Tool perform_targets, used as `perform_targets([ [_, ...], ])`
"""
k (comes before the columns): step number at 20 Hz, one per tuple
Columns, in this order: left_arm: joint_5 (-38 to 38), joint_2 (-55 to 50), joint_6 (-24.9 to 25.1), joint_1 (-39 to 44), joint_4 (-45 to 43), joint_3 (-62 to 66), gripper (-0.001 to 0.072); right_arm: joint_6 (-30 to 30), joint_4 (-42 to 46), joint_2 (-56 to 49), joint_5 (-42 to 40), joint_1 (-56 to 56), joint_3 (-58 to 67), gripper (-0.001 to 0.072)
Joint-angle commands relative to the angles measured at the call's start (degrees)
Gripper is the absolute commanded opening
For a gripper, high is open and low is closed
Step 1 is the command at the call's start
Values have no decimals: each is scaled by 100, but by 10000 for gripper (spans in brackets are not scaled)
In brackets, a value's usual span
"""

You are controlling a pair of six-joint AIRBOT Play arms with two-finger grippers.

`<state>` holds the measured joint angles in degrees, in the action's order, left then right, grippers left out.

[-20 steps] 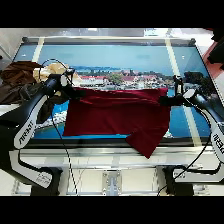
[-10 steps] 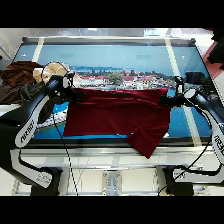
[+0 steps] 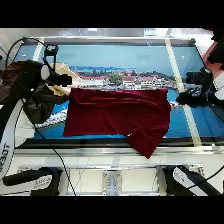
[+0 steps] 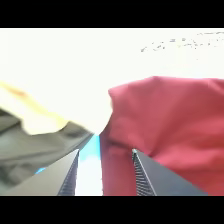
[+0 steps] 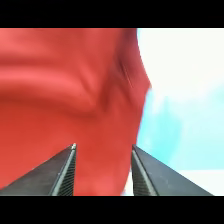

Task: Fold the shirts.

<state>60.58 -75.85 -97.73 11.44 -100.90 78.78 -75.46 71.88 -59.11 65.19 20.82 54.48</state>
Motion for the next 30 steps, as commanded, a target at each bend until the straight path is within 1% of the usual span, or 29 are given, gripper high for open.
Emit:
perform_targets([
  [1, 258, 708, -2, -4, -260, -575, 397, 26, -343, 852, 879, 632, -1281, 402],
  [3, 389, 988, 0, -4, -262, -1016, 397, 28, -774, 1217, 776, 715, -2177, 402],
  [5, 581, 1211, 4, -4, -264, -1412, 397, 28, -1058, 1357, 767, 704, -2846, 402],
  [8, 614, 1491, 0, -4, -245, -1961, 397, 28, -1606, 1357, 634, 702, -3473, 401],
  [10, 708, 1565, 2, -4, -208, -2166, 397, 28, -1786, 1357, 538, 702, -3727, 398],
  [16, 822, 1611, 7, -2, -50, -2369, 397, -44, -1740, 1355, 431, 702, -3770, 395],
  [19, 807, 1611, 33, -2, 39, -2369, 397, -369, -1377, 1353, 291, 702, -3770, 395],
  [23, 708, 1611, 31, -2, 48, -2369, 397, -525, -1351, 1351, 223, 688, -3814, 394],
  [27, 619, 1611, 26, -2, 103, -2369, 396, -595, -1674, 1237, -258, 151, -4013, 394],
  [30, 643, 1611, 28, -2, 105, -2369, 396, -922, -1679, 1023, -610, -332, -4022, 394],
])
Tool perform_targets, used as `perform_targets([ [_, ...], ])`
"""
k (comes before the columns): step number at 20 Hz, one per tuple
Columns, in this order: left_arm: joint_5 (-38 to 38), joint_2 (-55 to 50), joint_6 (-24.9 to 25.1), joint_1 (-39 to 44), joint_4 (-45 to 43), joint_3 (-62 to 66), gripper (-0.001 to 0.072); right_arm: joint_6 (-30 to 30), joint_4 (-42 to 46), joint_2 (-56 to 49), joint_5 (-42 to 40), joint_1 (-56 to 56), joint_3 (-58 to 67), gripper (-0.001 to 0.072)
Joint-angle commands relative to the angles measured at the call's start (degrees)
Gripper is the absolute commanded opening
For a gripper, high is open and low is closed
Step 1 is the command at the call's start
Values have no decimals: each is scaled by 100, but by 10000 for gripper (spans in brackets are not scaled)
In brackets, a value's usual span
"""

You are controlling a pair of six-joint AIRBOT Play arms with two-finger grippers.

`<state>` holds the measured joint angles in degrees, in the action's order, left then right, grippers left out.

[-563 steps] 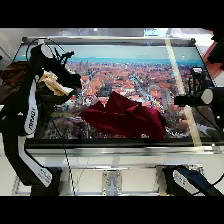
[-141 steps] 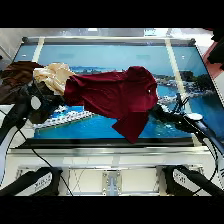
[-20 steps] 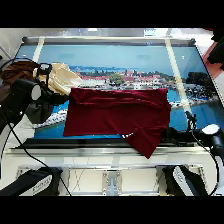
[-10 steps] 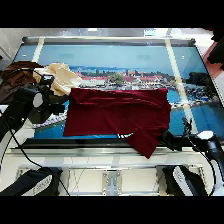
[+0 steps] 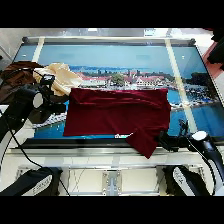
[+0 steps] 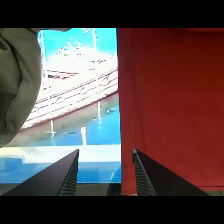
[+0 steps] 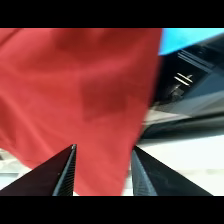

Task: Fold the shirts.

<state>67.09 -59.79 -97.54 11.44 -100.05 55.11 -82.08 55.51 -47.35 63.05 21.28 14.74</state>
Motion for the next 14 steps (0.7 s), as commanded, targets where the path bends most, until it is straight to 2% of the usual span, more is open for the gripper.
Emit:
perform_targets([
  [1, 9, 4, 9, -2, 20, -2, 397, -289, -42, -227, -411, -446, -48, 394],
  [2, 15, 4, 9, -2, 20, -2, 397, -297, -42, -282, -402, -466, -46, 392],
  [3, 7, 4, 11, -2, 17, -2, 396, -271, -55, -275, -402, -459, -46, 293],
  [4, 2, 4, 44, -2, 11, -2, 396, -24, -177, -245, -402, -459, -44, 16],
  [6, -70, 11, 160, -2, -59, 0, 397, 306, -511, -107, -334, -459, 48, 23],
  [8, -409, 111, 118, -4, -216, 0, 397, 304, -535, 33, -122, -459, 352, 23],
  [11, -1034, 627, -815, -22, -1161, -2, 396, 304, -503, 195, 234, -459, 824, 23],
  [14, -566, 1279, -1770, -544, -1687, -210, 396, 304, -520, 358, 260, -459, 1040, 23],
])
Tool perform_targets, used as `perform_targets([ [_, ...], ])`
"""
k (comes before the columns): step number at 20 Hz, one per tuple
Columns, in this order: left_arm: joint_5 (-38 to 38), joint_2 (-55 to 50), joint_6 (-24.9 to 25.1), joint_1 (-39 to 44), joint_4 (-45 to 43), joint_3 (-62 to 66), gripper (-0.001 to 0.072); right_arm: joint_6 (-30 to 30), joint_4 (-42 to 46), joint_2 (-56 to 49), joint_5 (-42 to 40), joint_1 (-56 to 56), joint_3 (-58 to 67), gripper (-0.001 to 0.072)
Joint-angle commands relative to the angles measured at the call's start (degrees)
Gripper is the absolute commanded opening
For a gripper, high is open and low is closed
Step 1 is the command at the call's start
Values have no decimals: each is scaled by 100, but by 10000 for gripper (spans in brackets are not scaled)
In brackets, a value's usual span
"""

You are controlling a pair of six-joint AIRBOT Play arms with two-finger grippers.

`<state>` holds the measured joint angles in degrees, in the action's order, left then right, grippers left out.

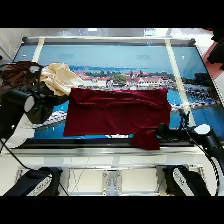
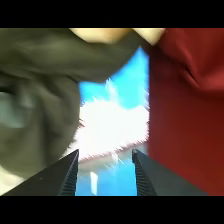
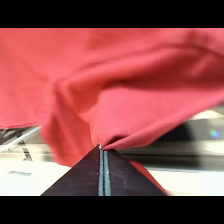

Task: Fold the shirts.

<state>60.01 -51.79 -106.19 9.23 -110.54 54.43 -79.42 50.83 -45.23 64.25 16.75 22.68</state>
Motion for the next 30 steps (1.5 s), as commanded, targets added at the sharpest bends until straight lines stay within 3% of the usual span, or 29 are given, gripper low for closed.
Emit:
perform_targets([
  [1, 378, 706, -1250, -660, -603, -481, 392, 37, -70, 190, 142, -7, 249, 22],
  [4, 713, 1167, -1366, -1512, 560, -1781, 354, 37, -79, 227, 149, -7, 249, 22],
  [5, 680, 1178, -1099, -1722, 1344, -2162, 354, 39, -76, 227, 142, -7, 249, 23],
  [8, 94, 1176, -623, -1971, 3237, -3025, 354, 101, -87, 227, 142, -7, 249, 23],
  [11, -581, 1104, -623, -1996, 4177, -3567, 354, 168, -197, 227, 142, -7, 249, 23],
  [14, -723, 782, -579, -1996, 4649, -3786, 357, 295, -286, 227, 144, -7, 249, 23],
  [18, -1519, 732, -323, -1996, 5143, -3788, 359, 295, -356, 232, 214, -7, 249, 23],
  [30, -1145, 693, -328, -1996, 4865, -3790, 358, 299, -551, 234, 76, -7, 249, 23],
])
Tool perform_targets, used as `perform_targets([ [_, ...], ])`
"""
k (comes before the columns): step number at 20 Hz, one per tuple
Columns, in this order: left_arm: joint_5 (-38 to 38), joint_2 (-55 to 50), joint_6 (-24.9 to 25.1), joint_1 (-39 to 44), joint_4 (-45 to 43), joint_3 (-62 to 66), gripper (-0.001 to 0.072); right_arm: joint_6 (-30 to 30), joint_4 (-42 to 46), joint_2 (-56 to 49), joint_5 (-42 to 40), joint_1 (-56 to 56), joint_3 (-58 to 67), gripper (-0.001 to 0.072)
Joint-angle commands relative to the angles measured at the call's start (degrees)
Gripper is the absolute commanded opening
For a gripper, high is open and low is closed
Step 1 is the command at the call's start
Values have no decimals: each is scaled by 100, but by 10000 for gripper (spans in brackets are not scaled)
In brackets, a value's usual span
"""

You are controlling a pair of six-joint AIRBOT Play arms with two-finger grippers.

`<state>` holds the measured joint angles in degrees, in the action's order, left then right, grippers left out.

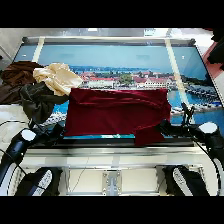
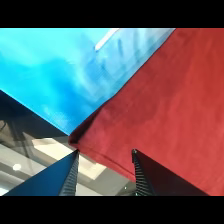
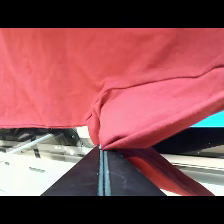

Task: Fold the shirts.

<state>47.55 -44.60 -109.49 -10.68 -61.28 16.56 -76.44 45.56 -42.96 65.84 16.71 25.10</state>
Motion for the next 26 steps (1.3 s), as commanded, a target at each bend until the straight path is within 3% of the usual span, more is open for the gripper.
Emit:
perform_targets([
  [1, 94, -46, 2, -4, -59, -2, 358, 2, -26, 7, -81, -2, 7, 23],
  [7, -319, -372, 4, -2, 13, -2, 333, 2, -57, 7, -79, -2, 7, 22],
  [8, -411, -391, 7, -2, 42, -2, 241, 2, -66, 7, -79, -2, 7, 22],
  [9, -531, -391, 7, -4, 98, 0, 6, 2, -63, 7, -72, -2, 13, 23],
  [13, -793, -387, 378, -4, 337, 289, 10, -2, -59, 81, 31, -2, 127, 22],
  [19, -654, -387, 863, 0, 304, 1858, 9, -28, 367, 201, 391, 2, 1032, 21],
  [23, -398, -387, 1414, 50, 337, 2581, 8, -74, 361, 197, 94, -2, 1569, 20],
  [26, -754, -450, 1764, 319, 339, 2815, 8, -72, 269, 122, -391, -2, 1801, 19],
])
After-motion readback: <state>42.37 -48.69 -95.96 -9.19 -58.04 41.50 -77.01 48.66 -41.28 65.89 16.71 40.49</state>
